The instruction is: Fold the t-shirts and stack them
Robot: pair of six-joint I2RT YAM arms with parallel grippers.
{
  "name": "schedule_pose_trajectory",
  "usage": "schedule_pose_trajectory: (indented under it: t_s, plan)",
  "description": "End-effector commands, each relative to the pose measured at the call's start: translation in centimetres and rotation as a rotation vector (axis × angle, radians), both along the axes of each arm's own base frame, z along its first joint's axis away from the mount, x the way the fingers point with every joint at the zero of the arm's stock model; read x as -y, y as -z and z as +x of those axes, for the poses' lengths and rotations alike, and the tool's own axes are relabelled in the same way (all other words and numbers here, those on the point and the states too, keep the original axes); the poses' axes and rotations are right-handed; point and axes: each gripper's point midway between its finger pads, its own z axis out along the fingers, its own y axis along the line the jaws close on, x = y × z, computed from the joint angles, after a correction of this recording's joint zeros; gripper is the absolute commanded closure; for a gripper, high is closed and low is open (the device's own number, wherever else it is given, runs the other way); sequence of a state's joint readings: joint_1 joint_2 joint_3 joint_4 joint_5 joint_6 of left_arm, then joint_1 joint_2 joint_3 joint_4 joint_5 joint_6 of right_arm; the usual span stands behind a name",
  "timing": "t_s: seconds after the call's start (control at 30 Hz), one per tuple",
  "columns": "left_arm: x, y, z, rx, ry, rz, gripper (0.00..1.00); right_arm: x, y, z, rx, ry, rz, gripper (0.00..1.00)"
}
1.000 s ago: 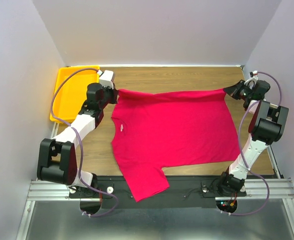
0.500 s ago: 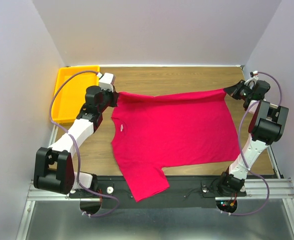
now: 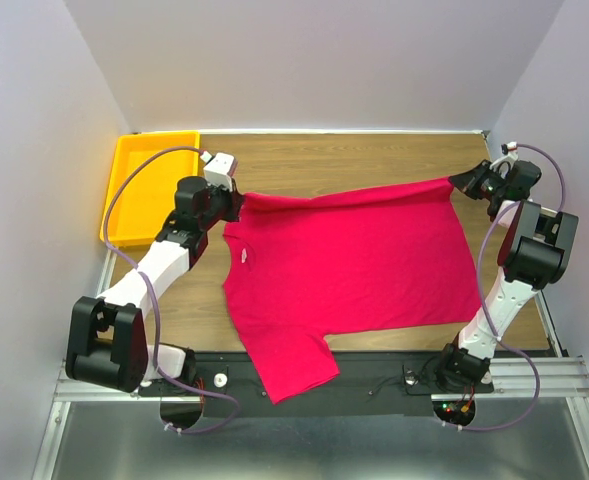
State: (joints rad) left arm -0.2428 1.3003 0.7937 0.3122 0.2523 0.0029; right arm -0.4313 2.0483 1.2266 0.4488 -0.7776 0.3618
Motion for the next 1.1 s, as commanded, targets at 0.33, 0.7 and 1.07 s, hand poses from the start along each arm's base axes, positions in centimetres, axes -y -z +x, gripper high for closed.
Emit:
schedule_pose_trajectory:
  t_s: [0.33, 0.7, 1.07]
  plan:
    - [0.7, -0.2, -1.3, 0.013, 0.034, -0.005, 1.00, 0.9, -1.1, 0.2, 0.035, 0.025, -0.037, 0.98]
    - [0.9, -1.0, -2.0, 0.027, 0.047, -0.008, 1.00, 1.0, -0.6, 0.2, 0.019, 0.029, -0.043, 0.97]
    - [1.3, -0.4, -2.9, 0.011, 0.074, -0.010, 1.00, 1.2, -0.5, 0.0, 0.009, 0.037, -0.060, 0.95]
